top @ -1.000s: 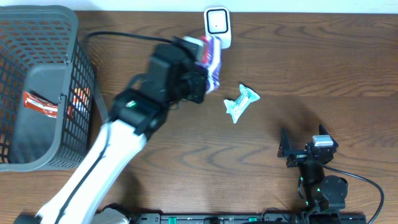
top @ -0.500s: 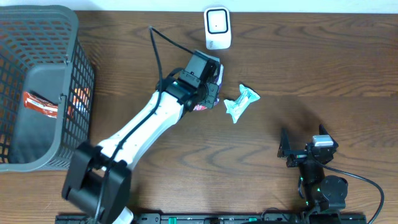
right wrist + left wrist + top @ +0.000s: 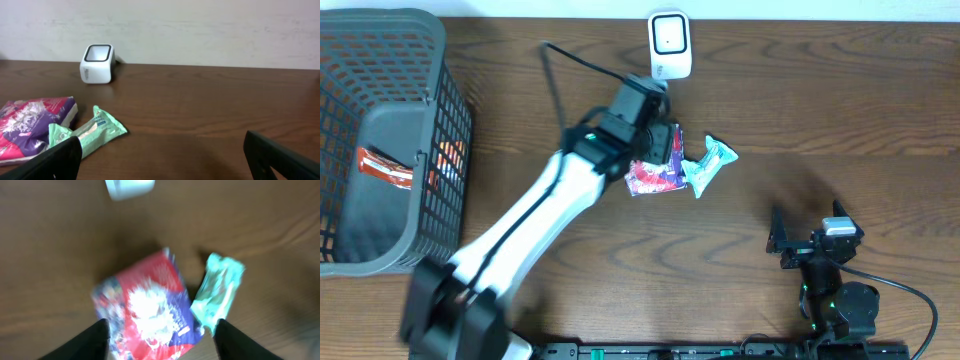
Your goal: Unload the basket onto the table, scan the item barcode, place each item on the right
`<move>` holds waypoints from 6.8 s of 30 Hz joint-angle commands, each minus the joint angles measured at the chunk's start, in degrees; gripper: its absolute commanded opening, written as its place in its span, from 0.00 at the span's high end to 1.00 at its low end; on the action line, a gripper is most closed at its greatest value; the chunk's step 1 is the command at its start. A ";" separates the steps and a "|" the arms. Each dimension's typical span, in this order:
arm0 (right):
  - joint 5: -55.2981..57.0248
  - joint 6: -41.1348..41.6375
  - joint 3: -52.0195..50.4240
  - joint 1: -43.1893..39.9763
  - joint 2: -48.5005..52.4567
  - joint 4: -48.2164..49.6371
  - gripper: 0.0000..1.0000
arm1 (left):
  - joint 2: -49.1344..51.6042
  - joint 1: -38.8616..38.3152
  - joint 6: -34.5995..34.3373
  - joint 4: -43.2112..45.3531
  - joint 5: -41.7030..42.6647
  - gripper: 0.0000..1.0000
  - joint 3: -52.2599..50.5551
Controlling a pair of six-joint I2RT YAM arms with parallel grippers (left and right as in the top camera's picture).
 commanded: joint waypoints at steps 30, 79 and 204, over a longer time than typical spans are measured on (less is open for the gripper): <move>-0.33 -0.44 -0.04 -0.09 -0.09 -0.24 0.01 | -19.93 60.17 -20.31 -13.40 -17.92 0.02 2.89; -0.33 -0.44 -0.04 -0.09 -0.09 -0.24 0.01 | 23.98 62.75 -13.62 -4.76 -13.53 0.66 2.45; -0.33 -0.44 -0.04 -0.09 -0.09 -0.24 0.01 | -21.42 49.96 -11.74 -2.97 -23.26 0.08 2.03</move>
